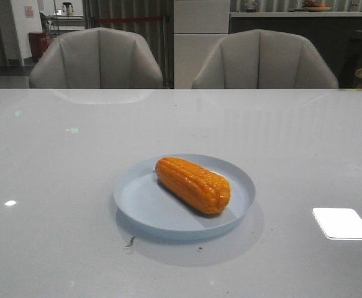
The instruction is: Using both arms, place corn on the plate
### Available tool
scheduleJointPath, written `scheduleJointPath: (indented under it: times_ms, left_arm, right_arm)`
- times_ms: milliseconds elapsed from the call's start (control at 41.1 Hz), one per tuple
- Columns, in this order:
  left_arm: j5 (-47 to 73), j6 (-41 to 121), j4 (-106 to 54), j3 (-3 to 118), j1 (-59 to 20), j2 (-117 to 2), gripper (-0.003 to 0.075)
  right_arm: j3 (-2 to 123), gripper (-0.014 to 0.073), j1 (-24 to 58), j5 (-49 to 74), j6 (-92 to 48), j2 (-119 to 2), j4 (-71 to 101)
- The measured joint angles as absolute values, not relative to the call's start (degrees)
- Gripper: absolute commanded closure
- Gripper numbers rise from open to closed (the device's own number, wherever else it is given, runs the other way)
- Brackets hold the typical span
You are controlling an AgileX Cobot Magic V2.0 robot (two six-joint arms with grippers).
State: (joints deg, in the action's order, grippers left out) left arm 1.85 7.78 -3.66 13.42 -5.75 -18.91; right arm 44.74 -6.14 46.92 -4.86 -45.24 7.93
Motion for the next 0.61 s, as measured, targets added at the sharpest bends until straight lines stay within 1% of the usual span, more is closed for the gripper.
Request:
scheduleJointPath:
  times_ms: [146, 316, 438, 608]
  left_arm:
    - [0.9, 7.8, -3.5, 5.9, -5.7, -9.3, 0.0626]
    - [0.0, 7.8, -3.5, -0.6, -5.7, -0.9, 0.0626]
    - [0.0, 7.8, -3.5, -0.6, -5.7, 0.4, 0.0626]
    - [4.4, 7.8, -3.5, -0.6, -5.7, 0.4, 0.0626]
  right_arm:
    - [44.7, 0.0075, -6.1, 46.9, -4.9, -45.2, 7.9]
    - [44.7, 0.0075, -6.1, 46.9, -4.9, -45.2, 7.9]
    - [44.7, 0.0075, -6.1, 46.9, -4.9, -45.2, 7.9]
    - [44.7, 0.0075, -6.1, 46.9, -4.9, -45.2, 7.9]
